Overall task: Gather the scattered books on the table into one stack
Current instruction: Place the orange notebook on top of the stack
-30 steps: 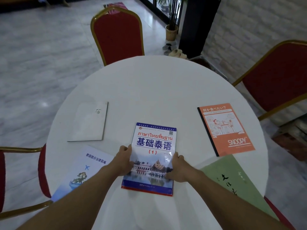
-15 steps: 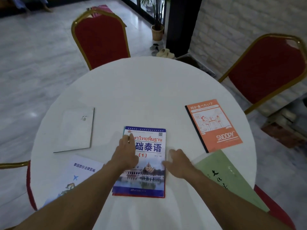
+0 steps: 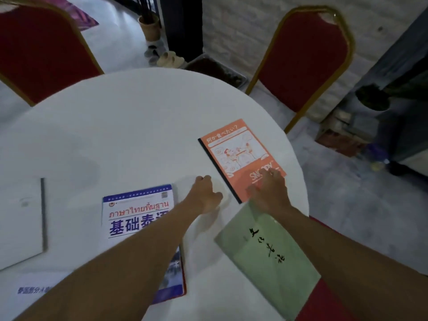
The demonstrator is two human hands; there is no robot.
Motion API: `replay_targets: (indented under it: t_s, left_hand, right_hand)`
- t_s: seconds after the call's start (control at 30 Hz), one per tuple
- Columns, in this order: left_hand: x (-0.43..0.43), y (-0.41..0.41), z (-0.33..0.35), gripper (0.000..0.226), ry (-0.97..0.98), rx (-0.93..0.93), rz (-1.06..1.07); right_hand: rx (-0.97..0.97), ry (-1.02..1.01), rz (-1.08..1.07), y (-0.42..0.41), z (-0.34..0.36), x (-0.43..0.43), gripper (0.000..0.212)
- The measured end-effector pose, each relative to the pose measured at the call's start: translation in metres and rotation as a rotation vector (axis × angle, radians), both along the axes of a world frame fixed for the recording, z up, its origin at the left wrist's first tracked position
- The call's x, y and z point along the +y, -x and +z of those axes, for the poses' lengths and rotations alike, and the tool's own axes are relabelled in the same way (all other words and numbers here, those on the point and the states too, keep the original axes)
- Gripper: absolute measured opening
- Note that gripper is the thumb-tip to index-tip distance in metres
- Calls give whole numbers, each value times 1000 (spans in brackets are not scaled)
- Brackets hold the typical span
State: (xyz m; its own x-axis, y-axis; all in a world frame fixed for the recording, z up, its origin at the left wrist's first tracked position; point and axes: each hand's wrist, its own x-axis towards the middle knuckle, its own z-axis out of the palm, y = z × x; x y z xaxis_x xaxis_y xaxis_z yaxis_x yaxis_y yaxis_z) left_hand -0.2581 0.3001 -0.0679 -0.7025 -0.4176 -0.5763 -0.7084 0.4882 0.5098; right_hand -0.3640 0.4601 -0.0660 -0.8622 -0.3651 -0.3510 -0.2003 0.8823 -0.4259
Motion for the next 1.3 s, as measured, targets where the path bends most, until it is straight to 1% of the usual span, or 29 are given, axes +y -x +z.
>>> replay_targets:
  t_s: [0.07,0.23,0.33,0.4,0.47,0.53,0.6,0.67,0.77,0.83,0.87,0.97,1.07,1.17,1.3]
  left_hand:
    - [8,23,-2,66,-58,-36,40]
    - [19,60,-5,49,-165,3,246]
    - [17,74,-4,52,-297,4,520]
    - [11,77,-3,50,-391,36,644]
    - [5,79,-2,42,-485,89,703]
    - [3,78,2,34,-582,180,724]
    - [4,78,8,38,-622,245,722]
    - [1,78,13,44,-584,269,697]
    - [-11,72,16,40,-541,302,735]
    - [-23,62,21,35,-531,317,777]
    - [-30,55,23,34,-530,325,789]
    - [-47,29,30,36,-538,348,806]
    - [-61,1,36,38,-505,353,797]
    - [-76,-33,42,35,-434,337,802]
    - [-89,-89,43,31,-230,255,744]
  right_hand:
    - [-9,-24,-42,15,-4,6,66]
    - [-30,-54,-68,38,-17,3,78]
    - [-16,-82,-93,39,-26,-3,85]
    - [-17,-83,-108,41,-27,-6,86]
    - [-21,-93,-103,44,-27,-8,86]
    - [-24,-102,-97,47,-26,-8,87]
    - [-40,-95,-85,47,-24,-10,87]
    - [-62,-71,-63,46,-20,-14,85]
    - [-94,-30,-29,41,-9,-25,85]
    - [-137,27,-21,36,-1,-36,78]
    - [-179,78,-35,34,2,-41,75]
    - [-327,266,-129,23,11,-55,74]
    - [-444,364,-160,11,20,-70,70]
    - [-493,377,-103,-9,25,-82,69]
    - [-532,308,85,-49,29,-99,69]
